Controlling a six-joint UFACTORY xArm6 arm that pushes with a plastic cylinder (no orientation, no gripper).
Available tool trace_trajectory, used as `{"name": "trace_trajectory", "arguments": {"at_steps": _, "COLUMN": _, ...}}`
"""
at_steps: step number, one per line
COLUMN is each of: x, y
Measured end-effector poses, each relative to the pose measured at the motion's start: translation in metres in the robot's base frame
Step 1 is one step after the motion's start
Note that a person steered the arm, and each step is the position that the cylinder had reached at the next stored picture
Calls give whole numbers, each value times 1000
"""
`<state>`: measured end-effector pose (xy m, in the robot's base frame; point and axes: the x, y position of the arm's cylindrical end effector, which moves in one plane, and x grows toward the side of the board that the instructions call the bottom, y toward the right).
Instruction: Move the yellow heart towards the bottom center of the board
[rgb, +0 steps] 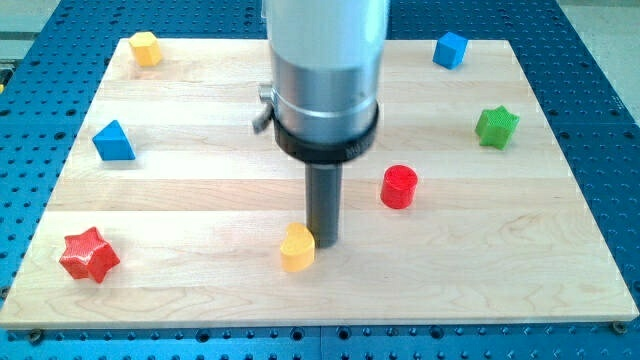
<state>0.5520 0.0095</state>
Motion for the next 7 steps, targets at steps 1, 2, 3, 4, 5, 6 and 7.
{"name": "trace_trajectory", "arguments": {"at_steps": 1, "x": -1, "y": 2}}
{"name": "trace_trajectory", "arguments": {"at_steps": 2, "x": -54, "y": -4}}
{"name": "trace_trajectory", "arguments": {"at_steps": 3, "x": -55, "y": -32}}
{"name": "trace_trajectory", "arguments": {"at_steps": 4, "x": -34, "y": -32}}
{"name": "trace_trajectory", "arguments": {"at_steps": 5, "x": -4, "y": -25}}
{"name": "trace_trajectory", "arguments": {"at_steps": 6, "x": -38, "y": -16}}
{"name": "trace_trajectory", "arguments": {"at_steps": 7, "x": -89, "y": 23}}
